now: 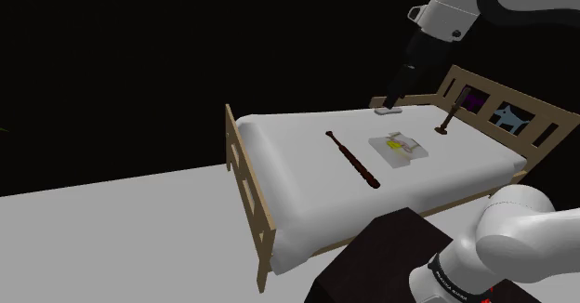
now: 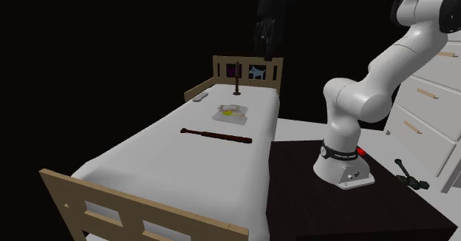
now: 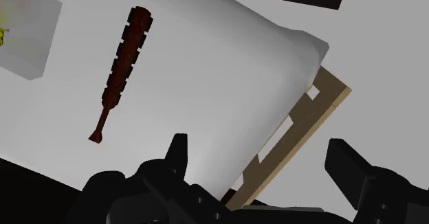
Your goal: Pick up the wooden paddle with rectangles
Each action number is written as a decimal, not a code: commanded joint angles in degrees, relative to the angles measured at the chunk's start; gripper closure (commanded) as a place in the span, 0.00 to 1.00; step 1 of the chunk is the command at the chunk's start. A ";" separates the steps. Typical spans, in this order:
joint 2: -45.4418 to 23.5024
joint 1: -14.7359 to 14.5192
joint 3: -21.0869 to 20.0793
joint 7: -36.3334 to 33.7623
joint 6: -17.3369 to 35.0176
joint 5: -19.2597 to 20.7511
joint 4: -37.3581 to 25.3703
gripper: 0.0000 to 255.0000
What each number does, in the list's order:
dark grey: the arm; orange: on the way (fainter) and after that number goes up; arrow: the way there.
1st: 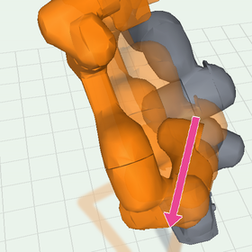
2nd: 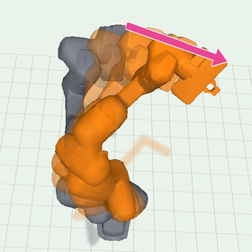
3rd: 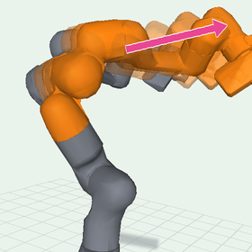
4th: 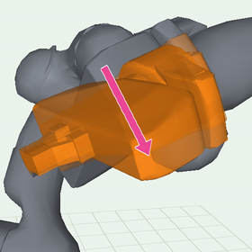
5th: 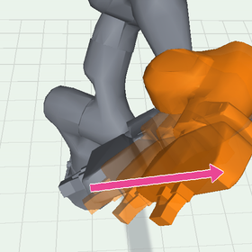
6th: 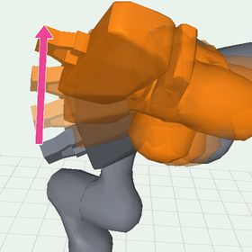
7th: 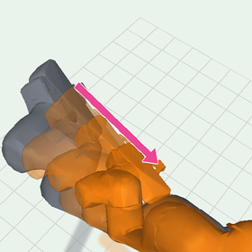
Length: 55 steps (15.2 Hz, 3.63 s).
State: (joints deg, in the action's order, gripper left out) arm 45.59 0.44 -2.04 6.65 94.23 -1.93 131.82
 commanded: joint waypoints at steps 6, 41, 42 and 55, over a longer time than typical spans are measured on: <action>-5.00 2.04 2.41 0.54 7.73 1.04 3.83 0.00; -64.00 13.45 14.98 11.01 47.25 -9.76 -7.04 0.00; -64.62 13.56 14.83 11.25 47.87 -10.07 -7.02 0.00; -67.50 14.07 14.06 12.34 50.67 -11.47 -7.00 1.00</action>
State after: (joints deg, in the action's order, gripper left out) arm -21.86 14.54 12.06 18.98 144.89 -13.41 124.80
